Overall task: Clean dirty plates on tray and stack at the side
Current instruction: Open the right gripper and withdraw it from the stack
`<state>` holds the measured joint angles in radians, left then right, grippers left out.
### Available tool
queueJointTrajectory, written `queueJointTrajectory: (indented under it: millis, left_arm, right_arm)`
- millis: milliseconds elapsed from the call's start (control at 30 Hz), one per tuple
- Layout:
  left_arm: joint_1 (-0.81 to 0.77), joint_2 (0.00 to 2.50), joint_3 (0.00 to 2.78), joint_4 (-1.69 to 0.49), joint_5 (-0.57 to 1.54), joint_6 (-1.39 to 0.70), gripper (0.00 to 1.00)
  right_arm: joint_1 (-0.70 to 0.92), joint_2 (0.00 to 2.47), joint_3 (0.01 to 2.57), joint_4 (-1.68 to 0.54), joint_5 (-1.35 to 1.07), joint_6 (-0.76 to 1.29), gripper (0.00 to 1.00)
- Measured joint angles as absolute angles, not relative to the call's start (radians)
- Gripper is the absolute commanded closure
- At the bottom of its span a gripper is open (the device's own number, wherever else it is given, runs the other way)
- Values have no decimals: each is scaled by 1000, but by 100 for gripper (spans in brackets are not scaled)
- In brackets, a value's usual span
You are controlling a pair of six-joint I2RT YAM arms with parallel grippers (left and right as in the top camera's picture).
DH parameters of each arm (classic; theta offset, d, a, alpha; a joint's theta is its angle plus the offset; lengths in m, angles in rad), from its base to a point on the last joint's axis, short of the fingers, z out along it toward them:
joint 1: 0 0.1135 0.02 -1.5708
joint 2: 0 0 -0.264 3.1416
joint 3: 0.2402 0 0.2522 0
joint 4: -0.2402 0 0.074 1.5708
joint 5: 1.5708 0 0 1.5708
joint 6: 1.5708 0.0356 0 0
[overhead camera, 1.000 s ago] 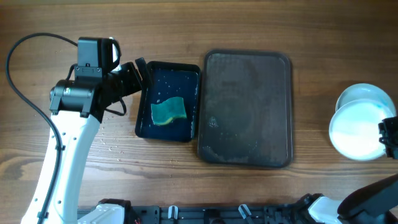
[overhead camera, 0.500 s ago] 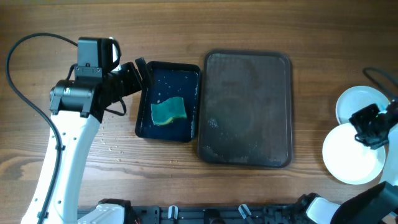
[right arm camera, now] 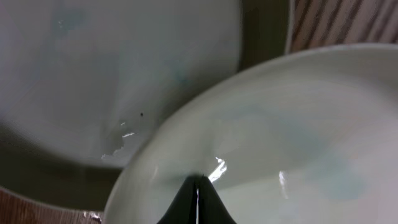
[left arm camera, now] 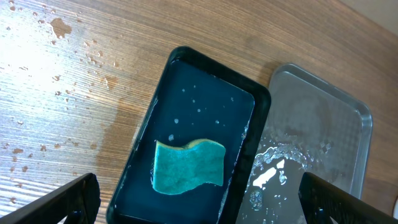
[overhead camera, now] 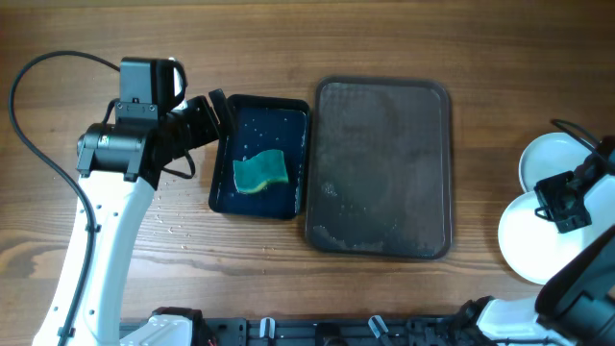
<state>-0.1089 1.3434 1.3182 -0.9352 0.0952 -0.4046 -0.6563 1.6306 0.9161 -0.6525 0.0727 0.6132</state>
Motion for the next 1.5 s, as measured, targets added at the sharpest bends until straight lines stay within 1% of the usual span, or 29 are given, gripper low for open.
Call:
queueJointTrajectory:
  millis: [67,100,167,200,267,333,467,500,533,600,700,800,900,967,1133,1233,1333,1400,1500]
  left_arm:
    - [-109,1343,1318,-936,96,-405,0]
    - [-109,1343,1318,-935,95,-405,0]
    - [-109,1343,1318,-935,95,-405,0]
    - [-109,1343,1318,-935,95,-405,0]
    - [-109,1343,1318,-935,95,-405,0]
    - [-109,1343,1318,-935,95,-405,0]
    - [-109,1343,1318,-935,96,-405,0]
    - [-109,1343,1318,-935,95,-405,0]
    - [-109,1343,1318,-935,95,-405,0]
    - [-109,1343,1318,-934,95,-405,0]
    - [-109,1343,1318,-935,96,-405,0]
    - [-109,1343,1318,-935,95,-405,0]
    - [-109,1343,1318,-935,95,-405,0]
    - [-109,1343,1318,-935,95,-405,0]
    - [-109,1343,1318,-935,95,-405,0]
    - [-109,1343,1318,-936,95,-405,0]
    - [-109,1343,1318,-935,95,-405,0]
    - [-109,1343,1318,-935,96,-405,0]
    - [-109,1343,1318,-935,95,-405,0]
  right_arm:
    - [-656,1643,920,-575,67,617,96]
    - [-656,1658,921,-495,51,617,95]
    - [-656,1702,918,-340,-22,587,82]
    - [-656,1726,915,-253,-105,553,73]
    - [-656,1734,915,-182,-233,497,72]
    - [-655,1730,918,-175,-323,466,71]
    - [-655,1691,918,-210,-397,417,70]
    - [-656,1658,918,-245,-425,399,83]
    - [-655,1567,919,-307,-490,371,92]
    - [-638,1497,938,-515,-513,348,96]
    - [-550,1426,935,-781,-453,336,96]
    - [-453,1424,895,-835,-267,381,96]
    - [-422,1433,846,-800,-142,411,96]
    - [-397,1462,771,-716,-84,432,96]
    - [-395,1505,719,-562,96,497,96]
    - [-396,1507,725,-470,132,489,96]
    - [-396,1506,759,-474,143,470,95]
    - [-396,1500,790,-498,135,454,92]
    - [-396,1469,823,-520,69,420,83]
